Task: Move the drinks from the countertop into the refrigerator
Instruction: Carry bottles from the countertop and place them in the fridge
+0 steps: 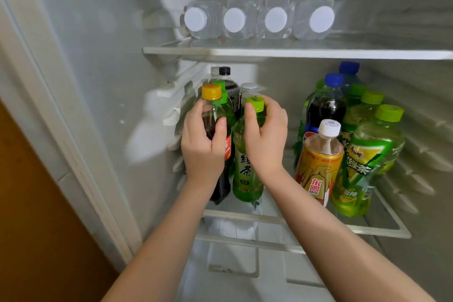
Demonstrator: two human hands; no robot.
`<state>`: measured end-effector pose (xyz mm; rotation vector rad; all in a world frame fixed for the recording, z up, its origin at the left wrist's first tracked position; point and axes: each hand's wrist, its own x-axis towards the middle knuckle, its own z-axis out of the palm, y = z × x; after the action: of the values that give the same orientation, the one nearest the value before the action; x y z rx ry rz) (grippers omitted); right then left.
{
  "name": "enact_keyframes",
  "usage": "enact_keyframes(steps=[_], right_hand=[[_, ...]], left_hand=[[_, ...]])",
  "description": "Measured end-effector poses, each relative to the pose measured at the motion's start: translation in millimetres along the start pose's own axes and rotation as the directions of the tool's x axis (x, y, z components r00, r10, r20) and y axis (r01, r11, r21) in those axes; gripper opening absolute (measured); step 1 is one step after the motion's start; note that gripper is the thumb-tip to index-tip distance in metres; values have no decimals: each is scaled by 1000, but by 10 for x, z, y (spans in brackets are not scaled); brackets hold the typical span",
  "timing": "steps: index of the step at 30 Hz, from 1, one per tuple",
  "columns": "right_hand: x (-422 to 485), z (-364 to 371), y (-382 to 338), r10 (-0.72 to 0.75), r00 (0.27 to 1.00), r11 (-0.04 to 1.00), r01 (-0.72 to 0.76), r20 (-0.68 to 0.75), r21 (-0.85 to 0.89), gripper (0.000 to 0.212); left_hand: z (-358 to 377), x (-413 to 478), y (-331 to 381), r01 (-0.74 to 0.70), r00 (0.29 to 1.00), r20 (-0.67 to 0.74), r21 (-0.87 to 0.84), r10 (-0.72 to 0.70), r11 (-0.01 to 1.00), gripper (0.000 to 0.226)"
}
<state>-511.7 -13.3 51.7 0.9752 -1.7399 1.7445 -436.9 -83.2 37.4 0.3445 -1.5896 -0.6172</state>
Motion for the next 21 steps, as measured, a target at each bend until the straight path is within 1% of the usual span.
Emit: enact_keyframes(steps=[2, 5, 8, 9, 12, 14, 15, 16, 17, 19, 21], right_hand=[[-21, -10, -10, 10, 1000, 1000, -10, 2, 2, 36], [-49, -38, -33, -6, 1000, 999, 7, 26, -36, 37], [-87, -96, -44, -32, 996, 995, 40, 82, -94, 29], [-126, -126, -45, -23, 996, 994, 32, 84, -108, 29], [-290, -254, -78, 26, 998, 986, -17, 55, -168, 44], [-407, -408, -129, 4, 999, 984, 2, 36, -177, 40], [-473, -509, -158, -11, 999, 985, 17, 36, -172, 36], [-540, -626, -186, -28, 999, 985, 34, 39, -170, 34], [-616, -752, -207, -44, 998, 983, 50, 39, -177, 32], [-817, -1021, -226, -59, 998, 973, 65, 36, -221, 29], [-1091, -1320, -232, -52, 998, 952, 60, 36, -299, 25]], left_hand=[[-2, -35, -32, 0, 1000, 6, -2, 0, 1000, 49], [-30, -150, -97, 56, 998, 25, -22, -55, 998, 56], [-56, -218, -157, 48, 997, 70, -42, -45, 998, 60], [-70, -227, -165, 48, 995, 86, -52, -43, 998, 60], [-144, -316, -145, 103, 983, 160, -106, -85, 989, 62], [-218, -451, -107, 153, 975, 185, -133, -127, 979, 68], [-270, -525, -57, 147, 977, 175, -126, -124, 981, 70], [-325, -595, 11, 108, 983, 159, -114, -89, 988, 71], [-377, -665, 83, 43, 988, 152, -112, -25, 993, 71], [-468, -836, 214, -79, 977, 183, -160, 109, 984, 63], [-543, -1055, 318, -106, 951, 256, -252, 172, 962, 50]])
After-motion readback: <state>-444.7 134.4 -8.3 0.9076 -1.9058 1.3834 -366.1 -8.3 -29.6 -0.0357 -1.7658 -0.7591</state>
